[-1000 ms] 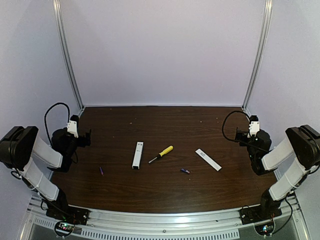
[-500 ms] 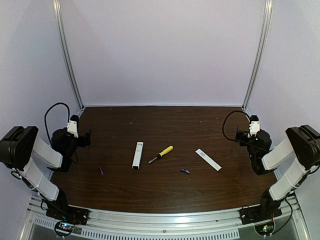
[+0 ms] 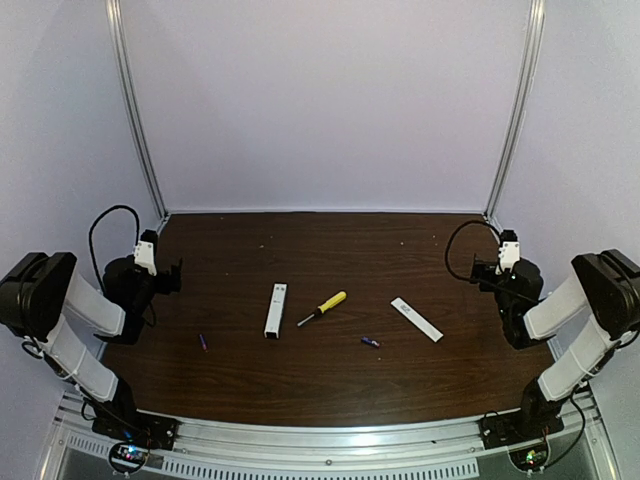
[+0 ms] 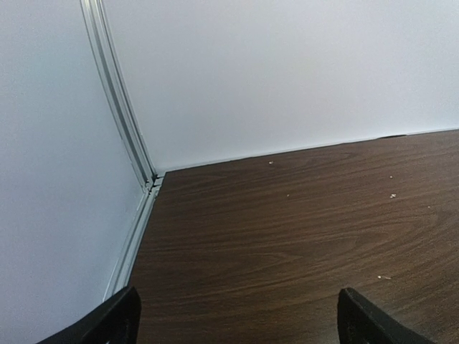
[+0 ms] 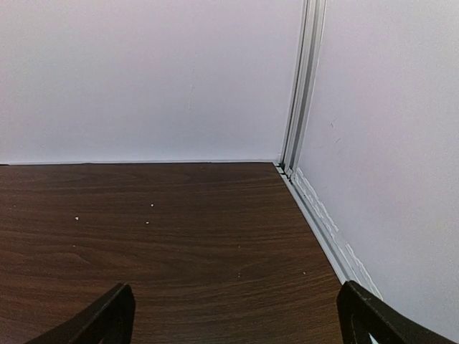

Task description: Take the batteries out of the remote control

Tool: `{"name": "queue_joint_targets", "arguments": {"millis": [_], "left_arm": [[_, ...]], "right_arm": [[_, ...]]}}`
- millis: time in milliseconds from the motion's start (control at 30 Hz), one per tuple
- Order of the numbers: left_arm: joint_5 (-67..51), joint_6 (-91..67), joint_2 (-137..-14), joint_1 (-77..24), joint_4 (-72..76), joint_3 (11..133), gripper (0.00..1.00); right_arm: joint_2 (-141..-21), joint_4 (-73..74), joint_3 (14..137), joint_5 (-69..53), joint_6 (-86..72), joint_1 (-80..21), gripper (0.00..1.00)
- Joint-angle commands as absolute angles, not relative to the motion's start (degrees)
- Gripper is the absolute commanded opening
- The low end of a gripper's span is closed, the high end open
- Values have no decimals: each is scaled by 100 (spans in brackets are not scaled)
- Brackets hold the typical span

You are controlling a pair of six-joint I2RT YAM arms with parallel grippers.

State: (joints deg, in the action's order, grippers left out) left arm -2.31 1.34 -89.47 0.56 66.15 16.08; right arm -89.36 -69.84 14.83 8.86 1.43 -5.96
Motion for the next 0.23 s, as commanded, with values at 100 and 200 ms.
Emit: {"name": "queue_joint_targets", "arguments": {"millis": [100, 200], "left_arm": [[-193, 80, -8982, 106, 6891, 1608, 97], [-201, 80, -8981, 103, 6886, 1608, 97]], "right_arm": [[-8935, -6740, 1670, 610, 0, -388, 100], [-8913, -6795, 1638, 606, 0, -387, 100]]}}
